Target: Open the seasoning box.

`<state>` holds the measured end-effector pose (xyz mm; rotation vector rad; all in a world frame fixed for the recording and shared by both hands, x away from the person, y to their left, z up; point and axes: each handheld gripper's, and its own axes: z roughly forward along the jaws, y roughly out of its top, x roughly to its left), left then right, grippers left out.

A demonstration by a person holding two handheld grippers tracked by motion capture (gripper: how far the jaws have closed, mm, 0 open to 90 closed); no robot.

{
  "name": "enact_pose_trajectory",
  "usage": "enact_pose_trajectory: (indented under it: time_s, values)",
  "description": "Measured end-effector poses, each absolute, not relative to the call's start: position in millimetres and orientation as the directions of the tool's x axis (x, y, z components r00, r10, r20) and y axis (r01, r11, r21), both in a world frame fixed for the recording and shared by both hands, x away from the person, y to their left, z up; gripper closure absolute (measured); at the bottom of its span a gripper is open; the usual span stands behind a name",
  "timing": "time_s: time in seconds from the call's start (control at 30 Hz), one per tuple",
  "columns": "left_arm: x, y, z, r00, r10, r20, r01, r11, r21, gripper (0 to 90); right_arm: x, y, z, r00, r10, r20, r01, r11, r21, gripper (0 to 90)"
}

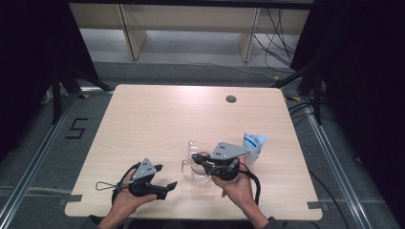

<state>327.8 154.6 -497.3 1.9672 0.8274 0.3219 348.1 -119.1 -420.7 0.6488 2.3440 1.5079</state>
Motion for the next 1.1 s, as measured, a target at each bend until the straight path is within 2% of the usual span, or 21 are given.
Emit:
enact_pose_trajectory:
  time_s: [0.17,0.67,0.8,0.87,0.9,0.93,0.97,1.0,1.03,1.07,1.1]
  values:
    - [325.0,154.8,-497.6,0.731,0.672,-0.118,0.424,-0.312,0.85,15.2,349.1,-113.5,-421.0,-0.871,0.491,-0.015,0.188,0.363,0.913,88.1]
    - [324.8,156.6,-496.9,0.736,0.666,-0.12,0.427,-0.319,0.846,15.2,347.1,-102.6,-424.3,-0.881,0.474,0.012,0.21,0.369,0.905,87.1]
    - [325.5,157.3,-496.6,0.739,0.663,-0.118,0.421,-0.317,0.85,15.2,346.3,-107.4,-422.1,-0.873,0.488,0.015,0.217,0.36,0.908,84.4]
    - [325.2,156.8,-497.1,0.734,0.667,-0.126,0.429,-0.312,0.847,15.2,345.8,-111.6,-420.5,-0.872,0.489,0.018,0.219,0.357,0.908,79.2]
    - [325.5,156.8,-497.2,0.737,0.663,-0.128,0.427,-0.311,0.849,15.2,346.5,-116.8,-419.5,-0.865,0.502,-0.008,0.196,0.352,0.915,70.9]
    - [325.9,156.8,-497.2,0.74,0.66,-0.131,0.424,-0.307,0.852,15.1,345.4,-118.4,-419.1,-0.862,0.508,-0.005,0.204,0.355,0.912,66.8]
    - [325.9,156.8,-497.2,0.74,0.66,-0.131,0.424,-0.307,0.852,15.1,345.4,-118.4,-419.1,-0.862,0.508,-0.005,0.204,0.355,0.912,66.8]
    - [326.0,156.7,-496.8,0.738,0.662,-0.128,0.427,-0.311,0.849,15.2,341.3,-126.2,-417.9,-0.843,0.538,-0.006,0.225,0.361,0.905,56.9]
    - [326.0,156.7,-496.8,0.738,0.662,-0.128,0.427,-0.311,0.849,15.1,341.3,-126.2,-417.9,-0.843,0.538,-0.006,0.225,0.361,0.905,56.9]
    - [326.4,156.7,-497.0,0.735,0.666,-0.13,0.43,-0.309,0.849,15.1,341.3,-133.6,-418.4,-0.838,0.545,-0.008,0.212,0.34,0.916,49.8]
    - [327.1,157.3,-497.0,0.738,0.663,-0.125,0.427,-0.315,0.848,15.1,341.0,-136.5,-418.5,-0.834,0.551,-0.013,0.204,0.332,0.921,47.7]
